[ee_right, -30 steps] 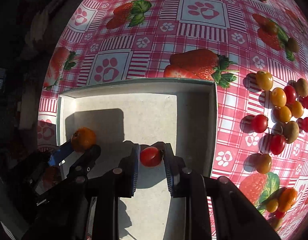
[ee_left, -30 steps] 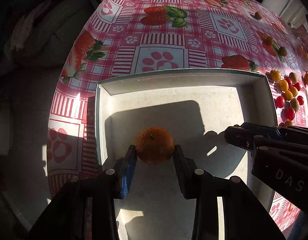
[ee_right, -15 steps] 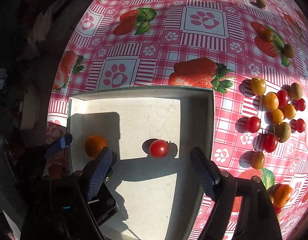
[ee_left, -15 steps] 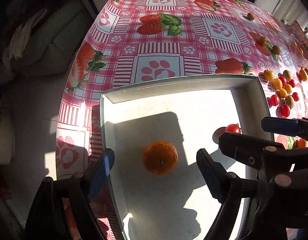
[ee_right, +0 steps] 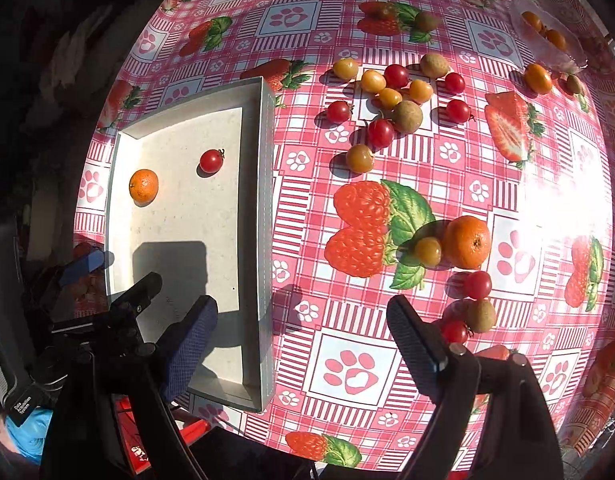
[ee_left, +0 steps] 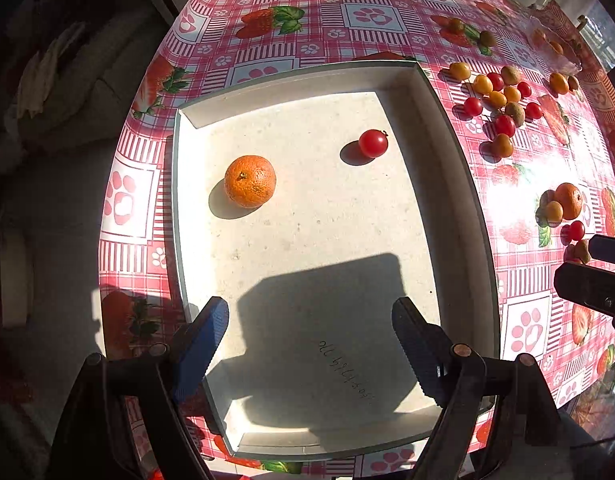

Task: Organize fruits
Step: 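Move both tools back toward the fruits on the cloth, then grasp a brown kiwi with the right tool while the left tool grasps a yellow tomato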

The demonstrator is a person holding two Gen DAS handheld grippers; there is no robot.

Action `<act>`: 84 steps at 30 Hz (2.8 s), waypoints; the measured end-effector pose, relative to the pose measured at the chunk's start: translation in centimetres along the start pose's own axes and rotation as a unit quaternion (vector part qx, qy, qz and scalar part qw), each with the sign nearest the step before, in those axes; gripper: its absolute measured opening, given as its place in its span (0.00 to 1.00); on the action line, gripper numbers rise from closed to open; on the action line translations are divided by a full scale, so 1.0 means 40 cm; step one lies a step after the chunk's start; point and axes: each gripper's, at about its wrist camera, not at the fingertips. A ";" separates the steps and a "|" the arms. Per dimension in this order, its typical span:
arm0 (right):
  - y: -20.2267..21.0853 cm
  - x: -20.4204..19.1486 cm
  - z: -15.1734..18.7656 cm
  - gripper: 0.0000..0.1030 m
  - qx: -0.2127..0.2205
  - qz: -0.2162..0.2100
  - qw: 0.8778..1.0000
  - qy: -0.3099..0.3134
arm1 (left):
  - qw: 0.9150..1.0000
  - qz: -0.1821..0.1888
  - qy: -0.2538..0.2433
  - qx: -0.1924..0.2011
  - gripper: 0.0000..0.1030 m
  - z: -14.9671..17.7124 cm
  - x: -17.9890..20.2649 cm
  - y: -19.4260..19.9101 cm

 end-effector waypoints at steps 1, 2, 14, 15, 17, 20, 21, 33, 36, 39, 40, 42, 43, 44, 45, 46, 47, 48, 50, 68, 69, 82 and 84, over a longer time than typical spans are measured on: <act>-0.001 0.022 0.012 0.86 -0.005 0.002 1.000 -0.005 | 1.000 0.004 -0.004 -0.002 0.82 0.008 0.020 0.004; -0.006 0.047 0.022 0.86 -0.010 0.007 1.000 -0.010 | 1.000 0.006 -0.010 -0.002 0.82 0.009 0.039 0.009; -0.024 0.324 0.080 0.86 -0.018 0.052 0.991 -0.124 | 0.995 0.042 -0.082 0.024 0.82 -0.124 0.253 0.060; -0.023 0.339 0.083 0.86 -0.017 0.050 0.990 -0.130 | 0.995 0.045 -0.083 0.026 0.82 -0.141 0.269 0.061; -0.022 0.363 0.088 0.86 -0.016 0.048 0.989 -0.136 | 0.994 0.054 -0.085 0.029 0.82 -0.171 0.285 0.053; -0.017 0.411 0.101 0.86 -0.013 0.043 0.989 -0.138 | 0.994 0.049 -0.095 0.027 0.82 -0.202 0.310 0.031; -0.017 0.421 0.101 0.86 -0.013 0.042 0.990 -0.138 | 0.994 0.047 -0.097 0.025 0.82 -0.209 0.315 0.021; -0.017 0.472 0.008 0.86 0.017 0.000 0.988 -0.156 | 0.996 0.043 -0.083 0.012 0.82 -0.274 0.300 -0.072; -0.027 0.477 -0.017 0.81 0.014 -0.010 0.986 -0.164 | 0.996 0.042 -0.072 0.010 0.82 -0.292 0.294 -0.089; -0.039 0.484 -0.031 0.75 0.009 -0.013 0.986 -0.168 | 0.997 0.042 -0.062 0.011 0.82 -0.306 0.285 -0.105; -0.040 0.487 -0.033 0.75 0.009 -0.012 0.986 -0.168 | 0.997 0.041 -0.062 0.015 0.82 -0.310 0.285 -0.106; -0.042 0.481 -0.033 0.72 0.009 -0.008 0.986 -0.167 | 0.997 0.042 -0.064 0.015 0.82 -0.320 0.289 -0.112; -0.041 0.471 -0.017 0.71 0.009 -0.008 0.986 -0.168 | 0.997 0.042 -0.064 0.015 0.79 -0.328 0.292 -0.115; -0.046 0.465 -0.023 0.67 0.008 -0.009 0.986 -0.169 | 0.997 0.043 -0.065 0.014 0.71 -0.334 0.295 -0.119; -0.049 0.458 -0.026 0.61 0.007 -0.007 0.985 -0.170 | 0.997 0.045 -0.067 0.009 0.67 -0.340 0.299 -0.126; -0.049 0.452 -0.021 0.58 0.007 -0.004 0.985 -0.170 | 0.997 0.047 -0.066 0.003 0.61 -0.344 0.308 -0.133; -0.049 0.453 -0.021 0.53 0.006 -0.002 0.985 -0.170 | 0.997 0.048 -0.063 0.001 0.58 -0.353 0.316 -0.142; -0.054 0.451 -0.015 0.49 0.005 0.000 0.986 -0.169 | 0.997 0.048 -0.060 0.002 0.58 -0.359 0.322 -0.149; -0.065 0.428 -0.013 0.40 0.004 -0.001 0.986 -0.164 | 0.997 0.048 -0.058 0.008 0.43 -0.361 0.320 -0.150; -0.057 0.426 0.010 0.15 0.012 -0.068 0.983 -0.171 | 0.994 0.089 -0.064 0.027 0.22 -0.351 0.312 -0.137; -0.056 0.423 0.008 0.16 0.013 -0.066 0.983 -0.169 | 0.994 0.086 -0.065 0.027 0.22 -0.352 0.326 -0.140; -0.078 0.368 -0.031 0.26 0.015 -0.062 0.988 -0.141 | 0.993 0.090 -0.067 0.042 0.22 -0.371 0.343 -0.143; -0.070 0.363 -0.025 0.26 0.021 -0.061 0.988 -0.141 | 0.992 0.098 -0.066 0.045 0.22 -0.371 0.335 -0.141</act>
Point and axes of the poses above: each gripper's, at about its wrist camera, not at the fingertips, and y roughly against the way its jaws point, x to its right, z to its underside, and after that the axes turned 10 degrees about -y, right-handed
